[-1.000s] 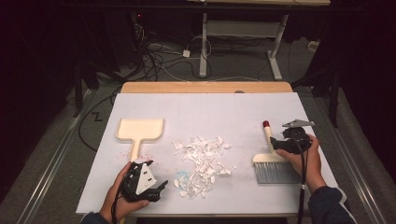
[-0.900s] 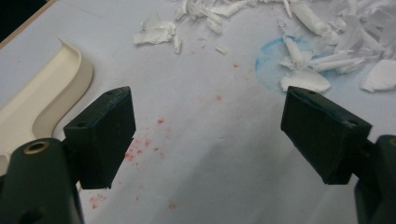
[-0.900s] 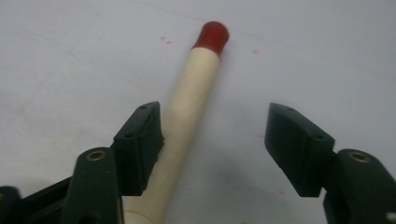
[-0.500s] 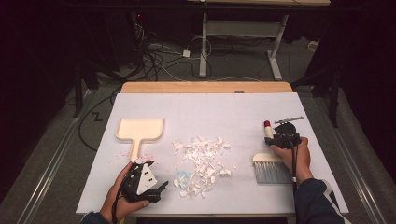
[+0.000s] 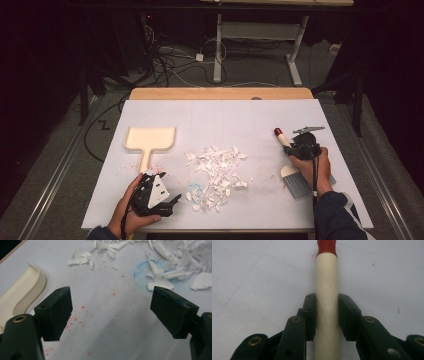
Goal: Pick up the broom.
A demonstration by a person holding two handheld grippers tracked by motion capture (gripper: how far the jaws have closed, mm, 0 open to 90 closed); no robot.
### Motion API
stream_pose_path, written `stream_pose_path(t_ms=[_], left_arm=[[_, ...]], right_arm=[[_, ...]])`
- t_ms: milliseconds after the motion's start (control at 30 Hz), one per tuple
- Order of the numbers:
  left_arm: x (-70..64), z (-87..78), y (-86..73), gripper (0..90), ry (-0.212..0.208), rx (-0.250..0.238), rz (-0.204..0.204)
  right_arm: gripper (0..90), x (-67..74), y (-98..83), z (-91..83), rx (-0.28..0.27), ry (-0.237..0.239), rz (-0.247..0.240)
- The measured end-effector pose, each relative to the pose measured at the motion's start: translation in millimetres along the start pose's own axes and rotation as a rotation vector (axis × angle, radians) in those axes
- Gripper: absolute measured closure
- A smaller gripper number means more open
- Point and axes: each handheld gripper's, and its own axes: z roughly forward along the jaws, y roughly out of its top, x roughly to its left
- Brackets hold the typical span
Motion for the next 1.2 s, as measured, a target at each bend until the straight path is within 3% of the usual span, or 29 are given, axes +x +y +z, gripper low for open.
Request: stream_pose_path(t_ms=[67,267,333,367,400,500,767,867,1200], left_arm=[[0.6,-0.8,-0.4,17.0,0.003,-0.005,-0.013],[2.2,-3.9,-2.2,17.0,0.01,-0.015,-0.051],[2.5,-5.0,-2.3,17.0,0.014,-0.018,-0.059],[2.8,-5.3,-2.2,17.0,0.011,-0.024,-0.068],[2.8,-5.3,-2.2,17.0,0.011,-0.024,-0.068],[2.2,-4.7,-1.2,17.1,0.013,-0.02,-0.065],[1.7,-3.8,6.8,17.2,-0.01,-0.048,-0.09],[0.0,-2.4,15.5,18.0,-0.015,-0.059,-0.1],[-15.8,2.8,54.9,18.7,-0.103,-0.139,-0.088]], right_arm=[[70.9,-0.3,0.1,-2.1,-0.014,0.003,-0.001],[70.9,0.4,-1.1,-32.0,-0.177,0.015,0.003],[70.9,0.2,-2.1,-37.7,-0.2,0.015,0.005],[71.0,-0.6,-4.2,-49.5,-0.256,0.025,-0.001],[71.0,-0.6,-4.2,-49.5,-0.256,0.025,-0.001],[71.0,0.1,-7.3,-69.3,-0.334,0.034,-0.006],[71.1,9.8,-9.1,-94.5,-0.434,0.043,-0.026],[71.2,14.2,-8.6,-101.6,-0.474,0.044,-0.028],[71.2,30.3,-4.9,-124.1,-0.563,0.07,-0.067]])
